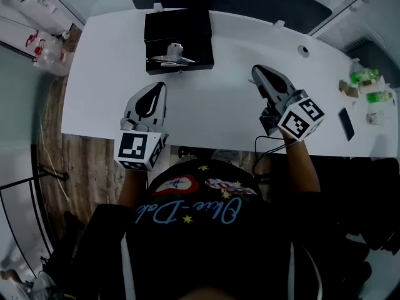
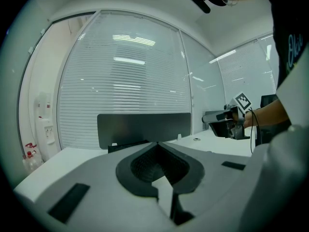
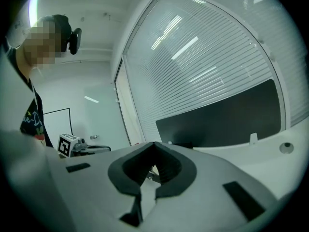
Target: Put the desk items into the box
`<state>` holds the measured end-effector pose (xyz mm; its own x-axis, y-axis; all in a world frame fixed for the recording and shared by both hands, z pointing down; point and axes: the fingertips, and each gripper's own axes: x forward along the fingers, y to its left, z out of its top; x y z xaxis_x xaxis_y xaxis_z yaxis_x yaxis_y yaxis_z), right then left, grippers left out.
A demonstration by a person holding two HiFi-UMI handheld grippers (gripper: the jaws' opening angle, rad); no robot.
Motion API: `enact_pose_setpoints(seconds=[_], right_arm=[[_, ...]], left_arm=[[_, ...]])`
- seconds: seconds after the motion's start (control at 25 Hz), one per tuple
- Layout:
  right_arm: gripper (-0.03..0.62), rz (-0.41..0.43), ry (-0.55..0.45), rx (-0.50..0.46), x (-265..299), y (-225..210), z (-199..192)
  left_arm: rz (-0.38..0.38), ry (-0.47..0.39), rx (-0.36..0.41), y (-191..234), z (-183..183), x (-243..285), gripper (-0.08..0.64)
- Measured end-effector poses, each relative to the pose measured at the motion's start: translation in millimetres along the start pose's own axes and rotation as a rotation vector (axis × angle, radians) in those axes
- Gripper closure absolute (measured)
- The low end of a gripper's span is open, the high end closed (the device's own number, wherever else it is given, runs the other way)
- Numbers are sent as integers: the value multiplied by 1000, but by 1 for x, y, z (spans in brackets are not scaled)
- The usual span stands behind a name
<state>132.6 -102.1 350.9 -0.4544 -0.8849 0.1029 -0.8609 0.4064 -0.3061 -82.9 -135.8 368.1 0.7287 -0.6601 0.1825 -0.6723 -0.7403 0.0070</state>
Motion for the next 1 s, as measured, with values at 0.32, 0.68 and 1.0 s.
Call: enact_pose_setpoints(seconds=[0.32,0.68,1.0], right_arm=[[583,31,9,-56,-21,-7,12],[583,137,40,-92,-29,-6,17],[583,188,77,-90,-33,-13,14]], left_arm=[[-35,24,18,-23,-5,17,552],[-26,69,27,-42,-10,26,552],[-22,91,30,-52,-13,36,552]])
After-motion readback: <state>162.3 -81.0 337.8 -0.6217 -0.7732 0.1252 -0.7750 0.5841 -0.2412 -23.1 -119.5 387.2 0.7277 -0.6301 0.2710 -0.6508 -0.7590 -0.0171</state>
